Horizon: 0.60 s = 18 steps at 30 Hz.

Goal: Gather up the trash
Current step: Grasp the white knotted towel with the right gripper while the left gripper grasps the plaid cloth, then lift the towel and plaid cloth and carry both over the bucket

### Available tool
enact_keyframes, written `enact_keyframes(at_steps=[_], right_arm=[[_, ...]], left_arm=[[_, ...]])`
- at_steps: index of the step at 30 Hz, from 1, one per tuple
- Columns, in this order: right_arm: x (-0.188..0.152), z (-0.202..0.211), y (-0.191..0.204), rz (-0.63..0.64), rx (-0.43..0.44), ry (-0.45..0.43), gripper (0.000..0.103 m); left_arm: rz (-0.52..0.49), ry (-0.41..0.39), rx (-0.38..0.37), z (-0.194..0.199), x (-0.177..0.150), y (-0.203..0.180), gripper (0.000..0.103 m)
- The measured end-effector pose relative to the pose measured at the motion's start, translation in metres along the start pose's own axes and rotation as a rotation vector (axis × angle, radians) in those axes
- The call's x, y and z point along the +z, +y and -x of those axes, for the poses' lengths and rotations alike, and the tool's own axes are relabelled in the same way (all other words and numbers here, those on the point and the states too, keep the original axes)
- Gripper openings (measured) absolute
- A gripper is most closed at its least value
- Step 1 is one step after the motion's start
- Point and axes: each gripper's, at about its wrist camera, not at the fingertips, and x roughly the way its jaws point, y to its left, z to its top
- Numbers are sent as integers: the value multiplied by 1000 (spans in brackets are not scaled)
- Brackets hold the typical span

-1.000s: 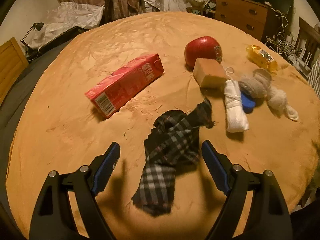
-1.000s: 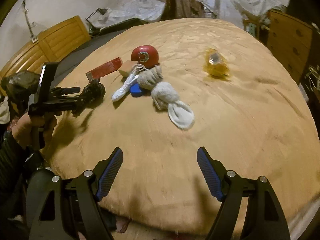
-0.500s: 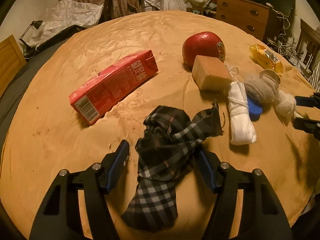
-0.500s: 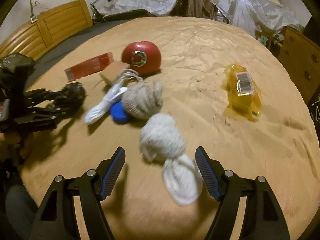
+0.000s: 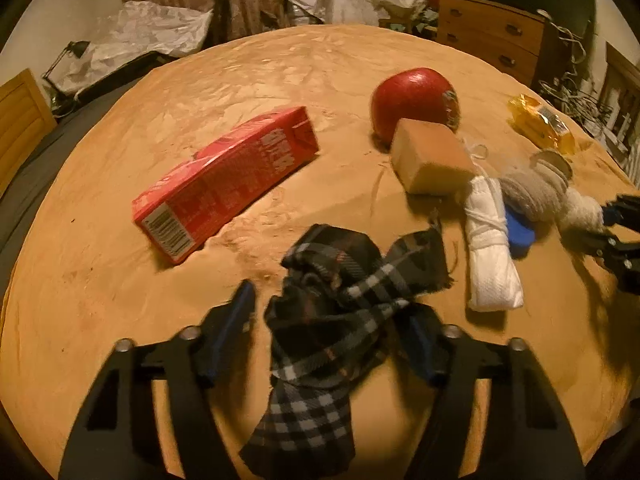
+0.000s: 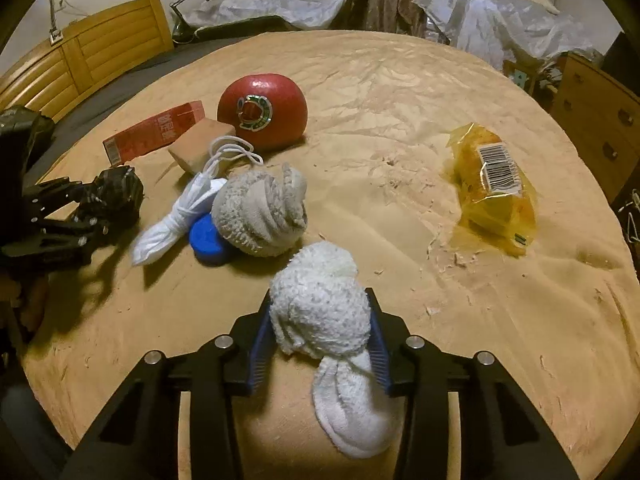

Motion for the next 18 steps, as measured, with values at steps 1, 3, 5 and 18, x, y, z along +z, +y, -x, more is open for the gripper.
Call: enact_keyframes(at_steps=[1,3,5,18], right_arm=[[-2,2,1,-4,-3,-4,42],[-7,8,3,-25,-6,-19,41],[-13,15,6,-38,-8,-34,40],[-42,122,51,-74,-31,-258,40]], left_arm=[[10,-1,-5,1,1,1,47],[30,-3,-17,5,-1,3,45],[45,-8,-19,10,-5,2,43],[77,-208,11,131,-41,-48,42]])
